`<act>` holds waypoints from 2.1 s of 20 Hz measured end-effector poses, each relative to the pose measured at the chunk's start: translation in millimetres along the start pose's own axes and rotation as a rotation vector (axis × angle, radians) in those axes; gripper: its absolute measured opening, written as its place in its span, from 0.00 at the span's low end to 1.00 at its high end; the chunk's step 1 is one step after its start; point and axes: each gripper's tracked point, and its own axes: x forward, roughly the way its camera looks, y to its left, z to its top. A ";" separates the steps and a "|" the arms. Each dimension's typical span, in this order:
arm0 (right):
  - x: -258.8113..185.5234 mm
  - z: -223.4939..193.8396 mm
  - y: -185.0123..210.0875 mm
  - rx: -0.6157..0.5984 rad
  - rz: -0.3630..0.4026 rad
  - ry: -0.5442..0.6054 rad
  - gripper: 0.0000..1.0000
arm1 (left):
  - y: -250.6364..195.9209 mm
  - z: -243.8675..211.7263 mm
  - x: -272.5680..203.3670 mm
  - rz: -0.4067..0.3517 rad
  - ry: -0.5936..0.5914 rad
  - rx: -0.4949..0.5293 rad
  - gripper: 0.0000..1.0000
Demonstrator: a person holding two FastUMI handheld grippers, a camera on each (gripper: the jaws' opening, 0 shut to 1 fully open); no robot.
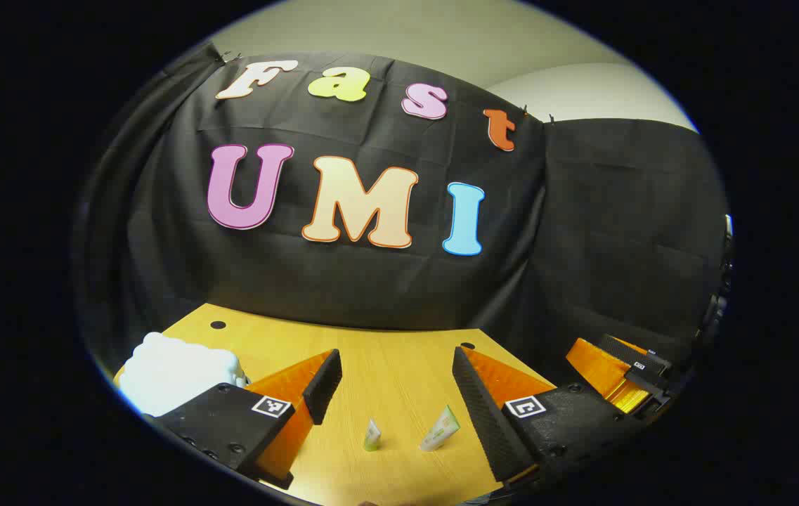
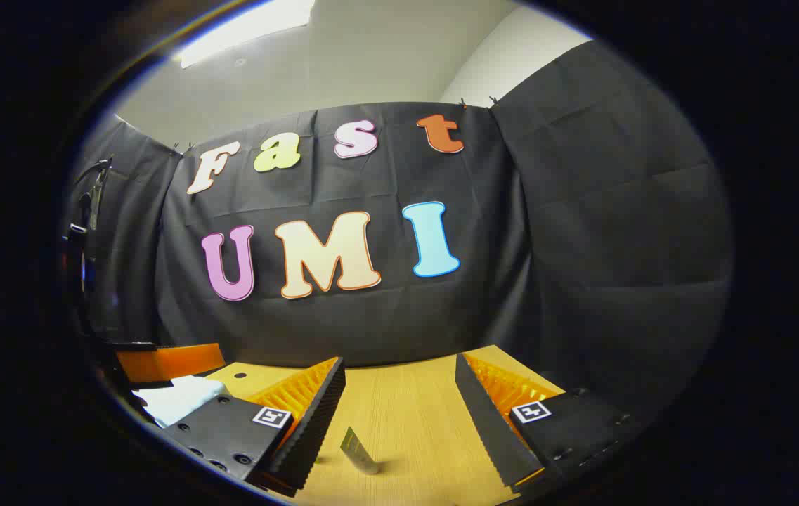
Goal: First open the suitcase, pack the skin care products into it, and then close the suitcase.
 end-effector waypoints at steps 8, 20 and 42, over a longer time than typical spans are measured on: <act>-1.6 -12.1 2.5 -0.006 0.018 0.027 0.98 | 39.3 -12.2 4.3 0.100 0.044 -0.034 0.95; 11.6 -28.3 20.0 -0.035 0.061 0.056 0.98 | 138.8 -54.2 47.1 0.234 0.348 -0.185 0.95; 39.4 -50.5 -11.7 -0.065 -0.010 0.110 0.98 | 177.0 -192.2 52.6 0.394 1.127 -0.344 0.63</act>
